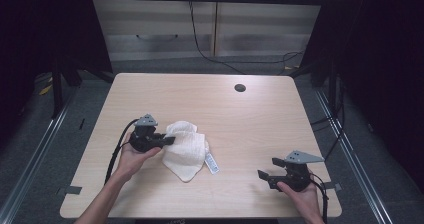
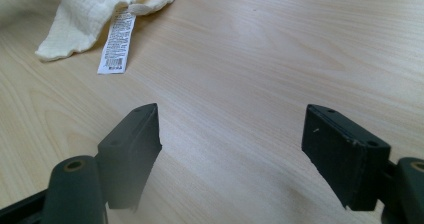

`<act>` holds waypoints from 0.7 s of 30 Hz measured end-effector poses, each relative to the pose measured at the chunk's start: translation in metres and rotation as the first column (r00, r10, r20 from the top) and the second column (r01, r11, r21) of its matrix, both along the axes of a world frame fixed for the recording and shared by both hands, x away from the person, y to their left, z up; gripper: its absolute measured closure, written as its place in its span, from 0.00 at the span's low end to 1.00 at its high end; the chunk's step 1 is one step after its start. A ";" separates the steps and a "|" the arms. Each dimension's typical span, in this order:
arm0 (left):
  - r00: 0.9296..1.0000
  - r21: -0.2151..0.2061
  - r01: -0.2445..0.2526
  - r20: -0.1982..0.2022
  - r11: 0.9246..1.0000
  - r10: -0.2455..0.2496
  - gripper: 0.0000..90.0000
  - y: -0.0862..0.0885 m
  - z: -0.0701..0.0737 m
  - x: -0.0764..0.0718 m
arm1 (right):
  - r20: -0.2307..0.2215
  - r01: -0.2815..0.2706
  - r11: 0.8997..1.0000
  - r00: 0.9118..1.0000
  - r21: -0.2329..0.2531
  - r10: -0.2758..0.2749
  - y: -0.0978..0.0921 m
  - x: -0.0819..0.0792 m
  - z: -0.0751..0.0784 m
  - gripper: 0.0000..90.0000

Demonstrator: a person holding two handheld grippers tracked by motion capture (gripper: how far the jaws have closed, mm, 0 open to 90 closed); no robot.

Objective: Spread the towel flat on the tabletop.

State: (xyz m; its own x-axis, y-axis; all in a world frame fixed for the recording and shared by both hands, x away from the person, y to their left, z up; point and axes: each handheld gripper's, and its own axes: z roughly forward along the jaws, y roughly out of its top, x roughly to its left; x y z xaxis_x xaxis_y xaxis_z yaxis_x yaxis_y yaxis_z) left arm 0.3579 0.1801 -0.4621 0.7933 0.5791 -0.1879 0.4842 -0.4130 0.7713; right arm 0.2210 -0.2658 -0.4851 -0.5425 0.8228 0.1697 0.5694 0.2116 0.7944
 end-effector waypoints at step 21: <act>0.995 0.011 0.094 -0.023 0.996 -0.093 0.87 -0.035 -0.020 -0.014 | -0.009 -0.021 1.000 1.000 -0.013 0.021 0.003 0.000 -0.001 0.24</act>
